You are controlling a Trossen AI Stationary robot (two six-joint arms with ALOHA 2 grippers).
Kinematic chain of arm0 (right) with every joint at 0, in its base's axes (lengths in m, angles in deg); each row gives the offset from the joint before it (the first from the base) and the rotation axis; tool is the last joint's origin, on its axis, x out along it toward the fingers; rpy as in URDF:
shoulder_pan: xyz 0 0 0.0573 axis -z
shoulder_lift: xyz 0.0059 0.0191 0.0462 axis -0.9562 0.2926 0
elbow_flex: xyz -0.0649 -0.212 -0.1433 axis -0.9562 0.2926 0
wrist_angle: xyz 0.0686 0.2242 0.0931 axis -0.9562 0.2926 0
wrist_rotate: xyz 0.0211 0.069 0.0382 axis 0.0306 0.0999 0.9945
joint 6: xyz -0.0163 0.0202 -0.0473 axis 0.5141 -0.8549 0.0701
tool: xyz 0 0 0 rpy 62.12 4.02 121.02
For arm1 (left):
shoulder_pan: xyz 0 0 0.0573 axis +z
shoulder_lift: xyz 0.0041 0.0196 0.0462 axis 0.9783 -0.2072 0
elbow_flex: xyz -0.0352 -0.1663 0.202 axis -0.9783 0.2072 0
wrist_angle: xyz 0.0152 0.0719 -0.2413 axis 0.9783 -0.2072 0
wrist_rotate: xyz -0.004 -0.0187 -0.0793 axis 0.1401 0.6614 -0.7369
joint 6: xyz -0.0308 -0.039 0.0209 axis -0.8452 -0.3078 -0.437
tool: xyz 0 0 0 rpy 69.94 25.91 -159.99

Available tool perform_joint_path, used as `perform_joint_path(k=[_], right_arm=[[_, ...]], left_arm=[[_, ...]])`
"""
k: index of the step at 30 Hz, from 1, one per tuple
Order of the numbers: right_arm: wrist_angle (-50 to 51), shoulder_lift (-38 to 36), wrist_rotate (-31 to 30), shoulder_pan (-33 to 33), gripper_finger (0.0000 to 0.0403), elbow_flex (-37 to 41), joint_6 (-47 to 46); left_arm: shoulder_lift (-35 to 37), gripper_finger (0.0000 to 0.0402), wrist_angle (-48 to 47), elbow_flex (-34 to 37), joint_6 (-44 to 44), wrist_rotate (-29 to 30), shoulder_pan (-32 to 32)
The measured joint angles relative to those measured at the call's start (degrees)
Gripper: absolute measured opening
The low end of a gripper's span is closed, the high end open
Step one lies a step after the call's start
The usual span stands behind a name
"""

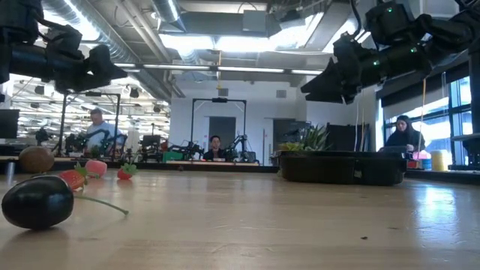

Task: Pick and placing Produce into tupperware
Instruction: Put the red strawberry into the of the black bin

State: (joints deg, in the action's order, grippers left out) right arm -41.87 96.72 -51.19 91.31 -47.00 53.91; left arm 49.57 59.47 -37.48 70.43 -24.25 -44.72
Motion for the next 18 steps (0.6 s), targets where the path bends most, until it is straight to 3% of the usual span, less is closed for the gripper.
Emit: perform_joint_path(k=[3, 6, 11, 18], right_arm=[[-0.01, 0.0, 0.0, 0.0, 0.0268, -0.01, 0.73], [0.01, 0.0, 0.0, 0.0, 0.0268, -0.02, 1.12], [-0.01, 0.0, 0.0, 0.0, 0.0268, -0.02, 0.99], [-1.06, 0.0, 0.0, 0.0, 0.0268, -0.04, 0.86]], left_arm=[[0.0, 0.0315, 0.81, -1.02, 3.95, -17.76, -0.19], [-1.38, 0.0315, -0.88, -2.77, 4.69, -26.09, -1.05], [-7.63, 0.0315, -9.55, -6.25, 5.21, -27.0, -4.54], [-23.49, 0.0315, -10.75, -11.55, 6.94, -27.09, -12.96]])
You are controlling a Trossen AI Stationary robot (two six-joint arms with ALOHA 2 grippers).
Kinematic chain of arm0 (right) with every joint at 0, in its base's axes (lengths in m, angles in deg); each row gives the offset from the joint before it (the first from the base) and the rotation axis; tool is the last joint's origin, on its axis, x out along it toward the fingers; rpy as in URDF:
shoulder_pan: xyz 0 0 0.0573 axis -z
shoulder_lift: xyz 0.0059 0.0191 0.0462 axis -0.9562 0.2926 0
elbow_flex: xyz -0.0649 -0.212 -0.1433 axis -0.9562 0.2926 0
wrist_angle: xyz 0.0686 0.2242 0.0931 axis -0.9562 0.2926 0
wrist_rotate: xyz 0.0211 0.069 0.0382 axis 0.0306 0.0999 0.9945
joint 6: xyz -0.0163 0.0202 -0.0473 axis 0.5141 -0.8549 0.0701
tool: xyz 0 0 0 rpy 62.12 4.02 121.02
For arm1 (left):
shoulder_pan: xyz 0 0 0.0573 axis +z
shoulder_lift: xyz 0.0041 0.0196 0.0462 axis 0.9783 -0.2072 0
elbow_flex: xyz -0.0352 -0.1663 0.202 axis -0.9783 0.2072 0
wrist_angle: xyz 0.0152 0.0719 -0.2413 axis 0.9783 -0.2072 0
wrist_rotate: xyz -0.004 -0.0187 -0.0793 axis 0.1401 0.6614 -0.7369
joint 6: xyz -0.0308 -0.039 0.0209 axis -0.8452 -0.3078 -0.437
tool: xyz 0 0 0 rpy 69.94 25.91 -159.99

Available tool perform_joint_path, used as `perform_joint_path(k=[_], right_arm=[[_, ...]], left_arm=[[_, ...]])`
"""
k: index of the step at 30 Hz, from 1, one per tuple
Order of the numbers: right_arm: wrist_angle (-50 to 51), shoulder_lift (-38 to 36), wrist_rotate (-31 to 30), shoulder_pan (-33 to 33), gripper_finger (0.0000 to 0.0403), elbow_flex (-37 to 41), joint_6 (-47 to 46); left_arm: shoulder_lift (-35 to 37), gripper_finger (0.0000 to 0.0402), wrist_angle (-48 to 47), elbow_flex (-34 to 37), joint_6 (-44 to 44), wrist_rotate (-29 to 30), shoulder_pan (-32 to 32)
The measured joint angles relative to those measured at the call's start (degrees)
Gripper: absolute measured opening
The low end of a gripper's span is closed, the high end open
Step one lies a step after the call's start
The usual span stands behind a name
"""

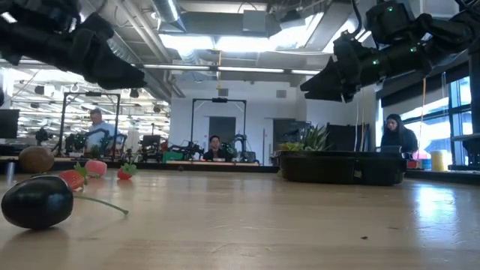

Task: Pick and placing Produce into tupperware
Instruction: Put the red strawberry into the of the black bin

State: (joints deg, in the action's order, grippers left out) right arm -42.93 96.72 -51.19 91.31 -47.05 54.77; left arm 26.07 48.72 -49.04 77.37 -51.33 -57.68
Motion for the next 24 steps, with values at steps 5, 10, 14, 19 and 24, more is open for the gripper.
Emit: perform_joint_path(k=[5, 10, 14, 19, 24], right_arm=[[0.0, 0.02, 0.0, 0.0, 0.0268, 0.0, -0.02], [0.05, 0.02, 0.0, -0.02, 0.0268, 0.0, 0.0], [0.14, 0.02, 0.0, -0.02, 0.0268, 0.0, 0.04], [0.61, 0.02, 0.0, -0.02, 0.0268, 0.0, 0.11], [0.88, 0.03, 0.0, -0.02, 0.0268, 0.0, 0.11]], left_arm=[[-9.8, 0.0315, -0.07, -3.17, 0.79, 2.38, -5.23], [-17.44, 0.0315, -0.03, -4.8, 0.14, 4.2, -10.29], [-21.0, 0.0315, 0.67, -4.95, -0.32, 4.17, -15.01], [-23.69, 0.0315, 0.69, -4.95, -6.15, 4.05, -21.75], [-25.79, 0.0315, 0.47, -4.95, -9.09, 11.97, -26.07]])
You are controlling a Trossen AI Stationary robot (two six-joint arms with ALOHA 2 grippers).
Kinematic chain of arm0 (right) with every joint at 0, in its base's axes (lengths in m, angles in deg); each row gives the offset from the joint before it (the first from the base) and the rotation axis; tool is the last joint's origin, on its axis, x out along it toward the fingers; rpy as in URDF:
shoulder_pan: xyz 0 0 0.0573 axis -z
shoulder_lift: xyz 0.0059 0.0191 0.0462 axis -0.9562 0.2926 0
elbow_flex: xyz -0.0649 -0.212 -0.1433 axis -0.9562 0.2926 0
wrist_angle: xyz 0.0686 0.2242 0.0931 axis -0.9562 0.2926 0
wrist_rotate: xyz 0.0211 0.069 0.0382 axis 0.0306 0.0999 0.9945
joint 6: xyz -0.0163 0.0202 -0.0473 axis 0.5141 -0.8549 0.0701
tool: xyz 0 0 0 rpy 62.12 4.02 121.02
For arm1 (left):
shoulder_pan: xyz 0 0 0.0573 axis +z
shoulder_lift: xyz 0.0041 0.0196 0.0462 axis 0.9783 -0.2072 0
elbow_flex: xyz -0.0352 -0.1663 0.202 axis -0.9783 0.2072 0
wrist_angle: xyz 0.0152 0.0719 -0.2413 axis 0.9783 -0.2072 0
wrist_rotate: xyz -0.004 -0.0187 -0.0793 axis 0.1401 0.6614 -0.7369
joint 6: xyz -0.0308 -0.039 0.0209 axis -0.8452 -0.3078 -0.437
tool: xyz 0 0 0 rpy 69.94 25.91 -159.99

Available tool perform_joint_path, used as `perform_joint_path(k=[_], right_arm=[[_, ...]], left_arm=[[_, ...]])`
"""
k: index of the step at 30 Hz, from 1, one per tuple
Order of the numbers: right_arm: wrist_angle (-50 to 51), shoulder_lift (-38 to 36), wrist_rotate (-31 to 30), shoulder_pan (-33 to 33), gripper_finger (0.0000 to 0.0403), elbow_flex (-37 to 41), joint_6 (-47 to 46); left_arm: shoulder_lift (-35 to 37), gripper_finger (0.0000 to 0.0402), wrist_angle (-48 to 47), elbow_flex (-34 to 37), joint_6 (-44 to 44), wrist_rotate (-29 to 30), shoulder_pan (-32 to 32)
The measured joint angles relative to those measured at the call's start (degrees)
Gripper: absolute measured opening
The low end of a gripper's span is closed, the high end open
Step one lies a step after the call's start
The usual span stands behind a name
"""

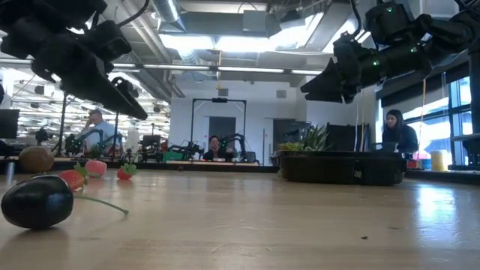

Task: Pick and placing Produce into tupperware
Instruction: Put the red strawberry into the of the black bin

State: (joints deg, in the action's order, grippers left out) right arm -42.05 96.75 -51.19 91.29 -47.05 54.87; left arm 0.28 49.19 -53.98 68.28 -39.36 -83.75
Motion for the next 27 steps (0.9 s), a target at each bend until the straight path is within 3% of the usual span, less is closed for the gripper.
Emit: perform_joint_path(k=[4, 15, 20, 27], right_arm=[[0.0, 0.01, 0.0, 0.0, 0.0268, 0.0, -0.11], [0.25, 0.02, 0.0, 0.0, 0.0268, 0.0, -1.34], [0.42, 0.02, 0.0, 0.0, 0.0268, 0.0, -1.27], [0.48, 0.02, 0.0, 0.0, 0.0268, 0.0, -1.24]], left_arm=[[-1.75, 0.0315, -0.08, 0.0, -0.62, 7.17, -0.81], [-1.73, 0.0315, 1.12, 0.02, -0.66, 7.26, -0.81], [-1.75, 0.0315, 0.85, 0.02, -2.52, 4.41, -0.81], [-6.39, 0.0307, -0.5, 0.07, -3.51, 5.16, -0.81]])
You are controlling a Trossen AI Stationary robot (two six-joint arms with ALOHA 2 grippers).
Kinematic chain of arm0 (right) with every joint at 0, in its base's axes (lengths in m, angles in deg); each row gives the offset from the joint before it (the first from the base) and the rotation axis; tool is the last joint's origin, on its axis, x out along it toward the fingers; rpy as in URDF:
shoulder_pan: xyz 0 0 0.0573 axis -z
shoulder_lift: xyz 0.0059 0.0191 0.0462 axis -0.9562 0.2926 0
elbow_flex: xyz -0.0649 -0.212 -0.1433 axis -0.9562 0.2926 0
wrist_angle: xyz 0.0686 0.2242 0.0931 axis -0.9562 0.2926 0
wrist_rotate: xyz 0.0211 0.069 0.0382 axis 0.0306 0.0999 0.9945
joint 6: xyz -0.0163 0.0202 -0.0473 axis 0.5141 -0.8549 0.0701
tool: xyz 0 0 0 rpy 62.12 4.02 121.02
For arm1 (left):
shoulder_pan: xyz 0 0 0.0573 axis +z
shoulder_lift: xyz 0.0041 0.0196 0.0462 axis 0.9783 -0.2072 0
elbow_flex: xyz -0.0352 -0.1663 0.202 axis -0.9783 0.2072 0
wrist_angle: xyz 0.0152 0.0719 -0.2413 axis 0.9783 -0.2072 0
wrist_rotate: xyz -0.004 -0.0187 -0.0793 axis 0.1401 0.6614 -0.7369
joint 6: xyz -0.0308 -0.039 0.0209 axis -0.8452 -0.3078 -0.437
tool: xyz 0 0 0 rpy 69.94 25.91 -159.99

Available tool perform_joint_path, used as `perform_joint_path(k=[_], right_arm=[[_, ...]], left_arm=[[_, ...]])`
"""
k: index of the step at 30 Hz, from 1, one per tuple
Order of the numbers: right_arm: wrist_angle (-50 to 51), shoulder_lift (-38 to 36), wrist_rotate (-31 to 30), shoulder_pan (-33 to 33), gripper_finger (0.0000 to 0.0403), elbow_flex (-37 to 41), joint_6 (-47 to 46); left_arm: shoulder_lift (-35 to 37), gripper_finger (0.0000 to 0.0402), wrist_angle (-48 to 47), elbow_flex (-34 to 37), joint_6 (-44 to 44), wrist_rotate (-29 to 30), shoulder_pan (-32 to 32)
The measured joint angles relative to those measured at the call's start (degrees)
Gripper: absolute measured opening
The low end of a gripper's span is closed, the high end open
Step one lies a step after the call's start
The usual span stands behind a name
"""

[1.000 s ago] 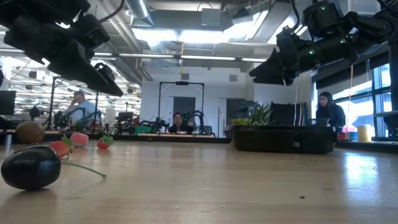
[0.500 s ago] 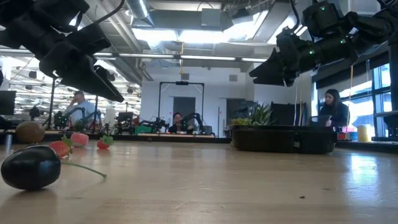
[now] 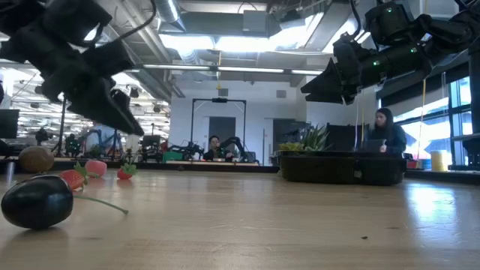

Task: Pick and placing Produce into tupperware
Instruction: Put the red strawberry into the of the black bin

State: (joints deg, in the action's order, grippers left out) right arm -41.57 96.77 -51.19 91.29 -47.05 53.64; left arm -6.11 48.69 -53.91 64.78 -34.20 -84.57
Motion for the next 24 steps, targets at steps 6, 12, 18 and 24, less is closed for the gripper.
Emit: perform_joint_path(k=[6, 12, 18, 24], right_arm=[[0.07, 0.0, 0.0, 0.0, 0.0268, 0.0, -0.01], [0.07, 0.0, 0.0, 0.02, 0.0268, 0.0, 0.01], [0.11, 0.0, 0.0, 0.0, 0.0268, -0.02, 0.01], [0.11, 0.0, 0.0, 0.02, 0.0268, -0.02, 0.01]], left_arm=[[-5.08, 0.0292, 0.43, 0.03, -1.32, 0.03, 0.0], [-9.09, 0.0284, 4.23, 0.04, -1.37, 0.11, 0.0], [-12.25, 0.0284, 5.57, 0.04, -1.59, 0.13, 0.0], [-14.11, 0.0284, 7.05, 0.04, -1.64, 0.46, 0.0]])
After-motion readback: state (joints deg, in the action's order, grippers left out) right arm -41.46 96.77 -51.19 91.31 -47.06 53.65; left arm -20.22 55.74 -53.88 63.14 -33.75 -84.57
